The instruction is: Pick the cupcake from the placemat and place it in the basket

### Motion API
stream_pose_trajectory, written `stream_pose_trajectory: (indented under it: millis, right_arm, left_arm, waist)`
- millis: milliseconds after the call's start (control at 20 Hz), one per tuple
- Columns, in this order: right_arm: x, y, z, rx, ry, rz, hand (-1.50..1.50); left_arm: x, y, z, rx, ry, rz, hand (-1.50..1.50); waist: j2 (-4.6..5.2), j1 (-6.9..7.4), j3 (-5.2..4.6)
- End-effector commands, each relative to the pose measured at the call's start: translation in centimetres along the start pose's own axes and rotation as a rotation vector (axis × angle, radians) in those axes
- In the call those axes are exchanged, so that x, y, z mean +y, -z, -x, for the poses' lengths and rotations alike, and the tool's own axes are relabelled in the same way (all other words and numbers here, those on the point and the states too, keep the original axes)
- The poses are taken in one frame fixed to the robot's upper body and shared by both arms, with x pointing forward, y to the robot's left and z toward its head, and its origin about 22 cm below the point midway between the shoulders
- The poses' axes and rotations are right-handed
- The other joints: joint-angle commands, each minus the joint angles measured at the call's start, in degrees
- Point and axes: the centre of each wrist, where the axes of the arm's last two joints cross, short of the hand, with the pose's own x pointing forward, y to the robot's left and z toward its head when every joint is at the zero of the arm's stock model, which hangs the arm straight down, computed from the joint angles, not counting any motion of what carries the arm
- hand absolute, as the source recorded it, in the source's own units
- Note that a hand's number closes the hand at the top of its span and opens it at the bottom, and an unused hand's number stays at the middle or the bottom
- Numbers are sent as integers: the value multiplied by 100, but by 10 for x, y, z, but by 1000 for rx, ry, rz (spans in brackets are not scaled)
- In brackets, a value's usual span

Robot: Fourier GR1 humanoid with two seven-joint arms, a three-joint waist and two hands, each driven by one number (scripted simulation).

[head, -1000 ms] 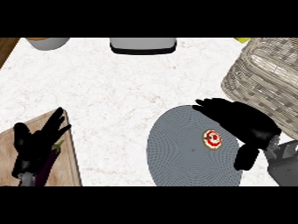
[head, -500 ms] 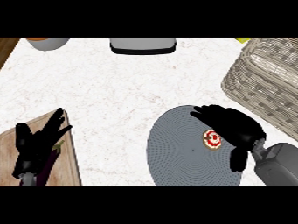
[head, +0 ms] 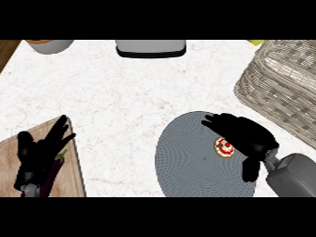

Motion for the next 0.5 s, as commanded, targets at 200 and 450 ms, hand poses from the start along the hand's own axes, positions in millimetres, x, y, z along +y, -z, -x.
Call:
stream_pose_trajectory:
  millis: [200, 450]
  right_arm:
    - [17, 18, -1, -27, -57, 18, 150]
    - [23, 30, 0, -48, -157, 59, 150]
  left_arm:
    - [12, -3, 17, 159, -24, -9, 0]
    - [-7, -17, 50, 155, -3, 14, 0]
  waist:
    - [68, 48, -101]
    - [83, 111, -103]
